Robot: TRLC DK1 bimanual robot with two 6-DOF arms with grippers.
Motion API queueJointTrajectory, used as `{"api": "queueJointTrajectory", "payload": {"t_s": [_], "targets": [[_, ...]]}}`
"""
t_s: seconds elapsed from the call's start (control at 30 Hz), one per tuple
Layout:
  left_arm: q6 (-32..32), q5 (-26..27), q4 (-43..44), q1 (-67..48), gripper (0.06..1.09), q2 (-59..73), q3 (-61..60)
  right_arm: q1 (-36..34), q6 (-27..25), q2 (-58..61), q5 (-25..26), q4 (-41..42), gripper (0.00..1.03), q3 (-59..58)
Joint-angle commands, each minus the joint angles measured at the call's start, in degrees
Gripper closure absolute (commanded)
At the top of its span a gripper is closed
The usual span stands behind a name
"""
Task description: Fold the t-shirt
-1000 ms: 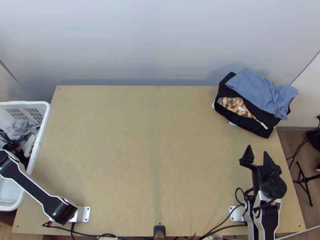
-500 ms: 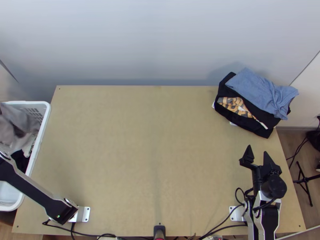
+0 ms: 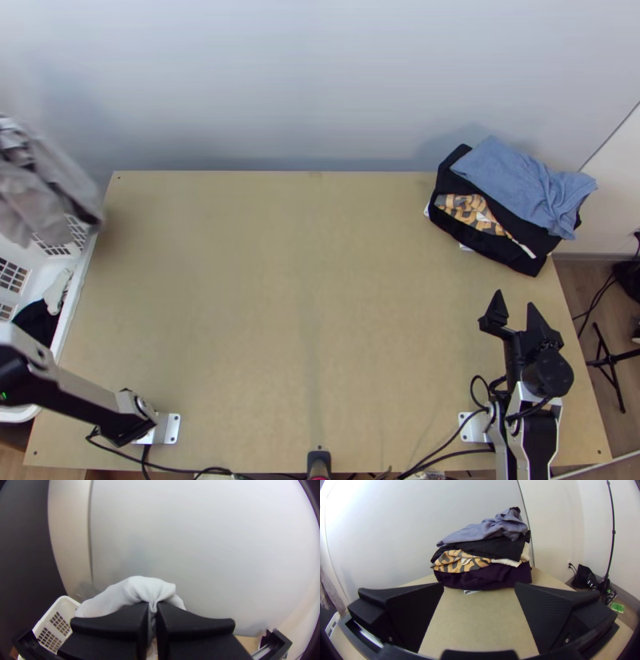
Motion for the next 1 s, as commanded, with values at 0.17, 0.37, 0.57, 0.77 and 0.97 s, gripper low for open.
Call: {"api": "queueJointTrajectory", "payload": {"t_s": [0.17, 0.37, 0.57, 0.77, 0.97], "targets": [[-2.55, -11.49, -0.31, -36.98, 1.05, -18.58, -24.68, 0.01, -0.01, 0.01, 0.01, 0.02, 0.04, 0.01], [-4.4, -19.57, 5.93, -56.4, 1.05, -23.06, -38.48, 0.01, -0.01, 0.01, 0.01, 0.02, 0.04, 0.01], [-6.33, -27.92, 11.56, -73.45, 1.05, -21.92, -44.9, 0.01, -0.01, 0.01, 0.01, 0.02, 0.04, 0.01], [-10.2, -29.77, 15.95, -84.53, 1.05, -12.78, -45.25, 0.01, -0.01, 0.01, 0.01, 0.02, 0.04, 0.01], [-12.4, -29.77, 22.63, -89.27, 1.05, -1.71, -44.72, 0.01, -0.01, 0.01, 0.01, 0.02, 0.04, 0.01]]}}
